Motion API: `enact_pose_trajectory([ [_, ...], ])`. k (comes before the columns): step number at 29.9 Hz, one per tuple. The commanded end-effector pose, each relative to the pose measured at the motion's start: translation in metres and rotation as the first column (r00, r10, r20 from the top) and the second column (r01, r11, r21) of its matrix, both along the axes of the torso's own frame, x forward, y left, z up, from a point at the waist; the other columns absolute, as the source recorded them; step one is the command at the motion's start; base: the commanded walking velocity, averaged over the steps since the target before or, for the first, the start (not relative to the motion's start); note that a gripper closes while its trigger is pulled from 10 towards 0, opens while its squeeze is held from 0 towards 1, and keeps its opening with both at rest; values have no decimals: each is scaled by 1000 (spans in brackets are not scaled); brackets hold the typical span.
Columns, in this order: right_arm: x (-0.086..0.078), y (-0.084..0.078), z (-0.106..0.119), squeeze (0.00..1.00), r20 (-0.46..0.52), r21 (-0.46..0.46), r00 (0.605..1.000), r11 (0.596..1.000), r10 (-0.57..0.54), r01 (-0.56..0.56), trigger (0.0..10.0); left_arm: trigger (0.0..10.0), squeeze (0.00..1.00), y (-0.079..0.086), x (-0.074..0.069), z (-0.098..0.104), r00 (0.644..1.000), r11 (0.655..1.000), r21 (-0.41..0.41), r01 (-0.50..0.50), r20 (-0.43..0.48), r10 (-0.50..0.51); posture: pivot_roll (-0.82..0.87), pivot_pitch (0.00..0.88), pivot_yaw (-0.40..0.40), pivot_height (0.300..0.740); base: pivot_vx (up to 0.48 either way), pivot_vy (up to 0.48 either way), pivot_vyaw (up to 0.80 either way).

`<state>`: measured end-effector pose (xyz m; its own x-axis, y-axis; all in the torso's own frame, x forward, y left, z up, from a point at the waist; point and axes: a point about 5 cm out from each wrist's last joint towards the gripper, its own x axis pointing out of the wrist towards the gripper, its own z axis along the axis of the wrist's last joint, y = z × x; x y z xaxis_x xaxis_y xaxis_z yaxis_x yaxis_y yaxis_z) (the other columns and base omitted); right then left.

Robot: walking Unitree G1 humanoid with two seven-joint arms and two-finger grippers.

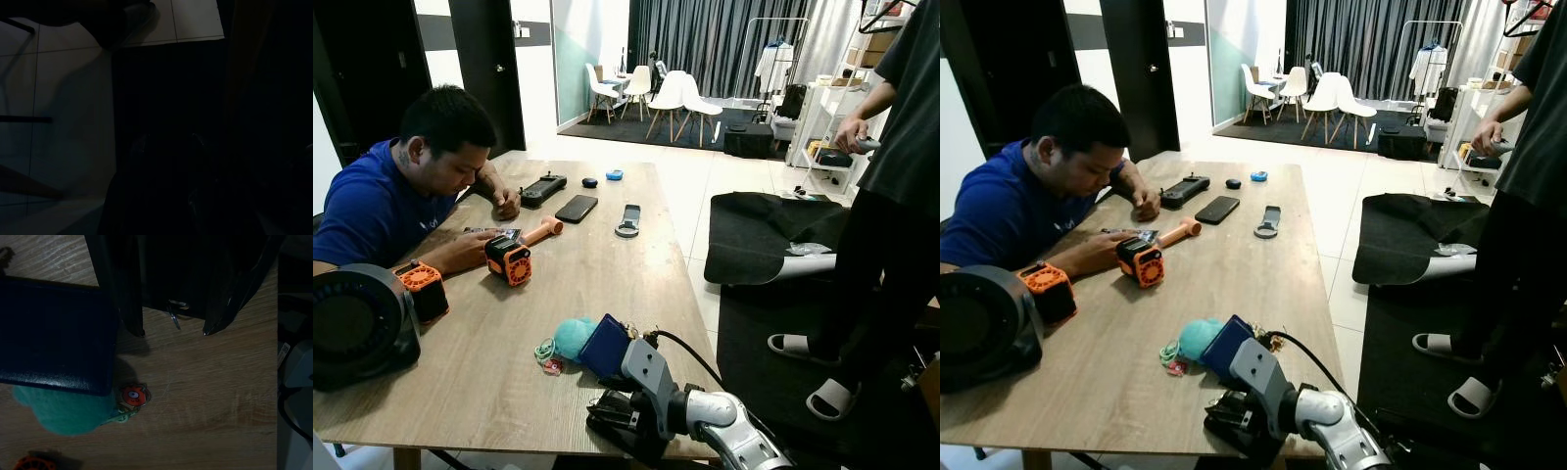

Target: Hang keys on a hook

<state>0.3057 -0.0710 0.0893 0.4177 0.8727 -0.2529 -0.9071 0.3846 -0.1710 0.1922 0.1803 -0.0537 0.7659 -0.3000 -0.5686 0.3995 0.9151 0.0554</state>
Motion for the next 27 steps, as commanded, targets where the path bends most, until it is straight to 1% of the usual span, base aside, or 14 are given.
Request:
enact_pose_trajectory([
  [1,-5,-1,-10,0,-32,-18,999,1000,10,-11,4471,10000,0,2,-3,-2,1000,1000,7,-7,-19,7,69,35,-25,740,0,0,0],
  [7,-7,-1,-12,0,-39,-22,999,1000,11,-12,4392,10000,0,2,-3,-3,1000,1000,8,-6,-19,7,69,35,-24,740,0,0,0],
  [8,-7,-1,-13,0,-43,-24,999,1000,11,-12,2471,10000,0,3,-2,-3,1000,1000,9,-7,-20,7,70,35,-24,740,0,0,0],
  [9,-7,-1,-13,0,-43,-24,999,1000,11,-12,2471,10000,0,3,-2,-3,1000,1000,9,-7,-20,7,70,35,-24,740,0,0,0],
  [10,-7,-2,-14,0,-46,-25,999,1000,9,-10,1373,10000,0,3,-2,-3,1000,1000,9,-7,-20,7,71,33,-24,740,0,0,0],
  [13,-7,-2,-15,0,-48,-28,999,1000,4,-6,1176,10000,0,3,-2,-3,1000,1000,11,-8,-20,8,72,33,-24,740,0,0,0],
  [14,-7,-3,-16,0,-47,-29,999,1000,0,-1,431,10000,0,3,-2,-3,1000,1000,11,-7,-21,8,72,33,-24,740,0,0,0],
  [15,-7,-3,-16,0,-47,-30,999,1000,-4,2,431,10000,0,3,-2,-3,1000,1000,12,-7,-21,8,72,33,-24,740,0,0,0],
  [16,-7,-3,-16,0,-45,-30,999,1000,-7,6,0,10000,0,4,-2,-3,1000,1000,12,-7,-21,7,72,33,-24,740,0,0,0],
  [22,-2,-4,-10,0,-15,1,999,999,-38,38,0,10000,0,4,-2,-3,1000,1000,14,-4,-24,5,73,28,-21,740,0,0,0],
  [23,0,-3,-5,0,-4,28,999,998,-50,50,0,10000,0,4,-2,-3,1000,1000,15,-3,-24,4,73,27,-21,740,0,0,0],
  [24,0,-3,-5,0,-4,28,999,998,-50,50,0,10000,0,4,-2,-3,1000,1000,15,-3,-24,4,73,27,-21,740,0,0,0],
  [26,5,-1,9,0,29,96,997,993,-69,66,0,10000,0,5,-2,-3,1000,1000,16,-2,-24,3,73,27,-21,740,0,0,0],
  [27,5,-1,9,0,29,96,997,993,-69,66,0,10000,0,5,-2,-3,1000,1000,16,-2,-24,3,73,27,-21,740,0,0,0],
])
